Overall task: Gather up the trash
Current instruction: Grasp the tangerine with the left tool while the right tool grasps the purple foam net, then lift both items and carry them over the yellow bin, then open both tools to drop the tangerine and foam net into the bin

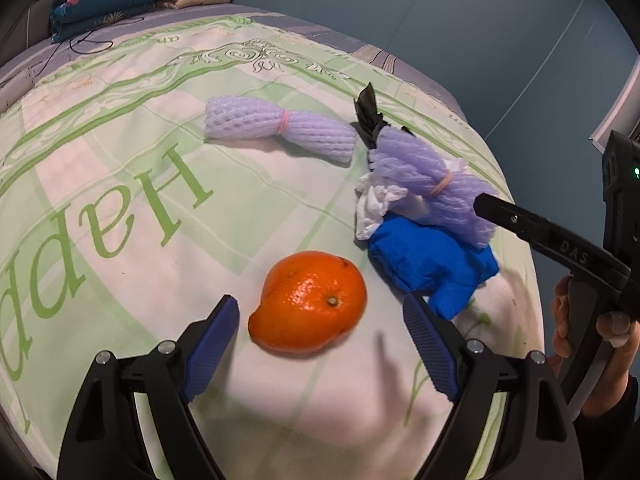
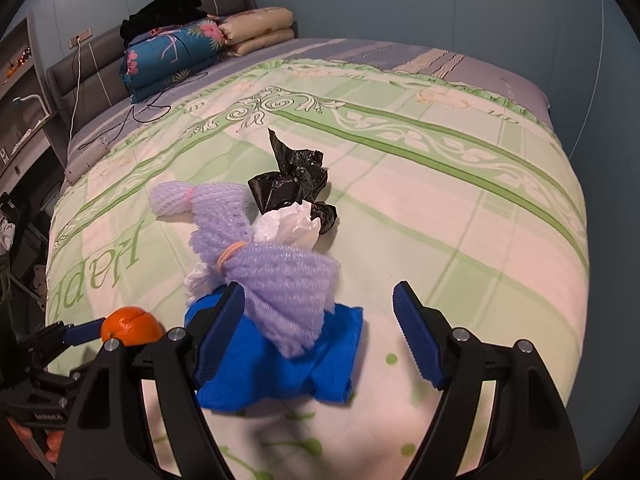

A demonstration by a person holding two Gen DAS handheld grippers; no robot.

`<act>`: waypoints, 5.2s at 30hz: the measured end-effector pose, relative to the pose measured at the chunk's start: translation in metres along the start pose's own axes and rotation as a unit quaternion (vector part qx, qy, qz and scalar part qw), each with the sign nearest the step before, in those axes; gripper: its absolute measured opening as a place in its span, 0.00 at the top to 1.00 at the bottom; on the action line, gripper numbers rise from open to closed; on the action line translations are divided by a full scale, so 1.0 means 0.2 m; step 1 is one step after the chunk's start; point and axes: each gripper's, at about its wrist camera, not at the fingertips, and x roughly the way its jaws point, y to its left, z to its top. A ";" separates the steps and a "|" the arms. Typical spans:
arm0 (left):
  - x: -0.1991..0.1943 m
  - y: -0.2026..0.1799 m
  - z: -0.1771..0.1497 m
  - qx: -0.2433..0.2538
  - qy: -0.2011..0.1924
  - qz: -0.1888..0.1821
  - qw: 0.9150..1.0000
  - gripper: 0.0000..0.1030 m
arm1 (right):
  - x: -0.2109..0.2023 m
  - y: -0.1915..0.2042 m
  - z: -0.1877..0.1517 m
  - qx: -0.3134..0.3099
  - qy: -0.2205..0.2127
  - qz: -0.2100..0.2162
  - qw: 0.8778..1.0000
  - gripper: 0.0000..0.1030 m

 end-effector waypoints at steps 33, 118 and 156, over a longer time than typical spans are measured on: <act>-0.02 0.05 -0.02 -0.018 0.013 0.001 1.000 0.60 | -0.02 0.15 0.06 -0.019 -0.017 0.000 1.000 0.90; -0.69 -1.56 -0.66 0.273 -0.030 -0.188 0.943 0.62 | -1.69 -0.88 -1.07 0.200 -0.175 -0.172 0.949 0.90; -0.33 -1.81 -0.89 0.295 0.072 -0.202 0.931 0.62 | -1.47 -1.11 -1.33 0.285 -0.084 -0.174 0.939 0.89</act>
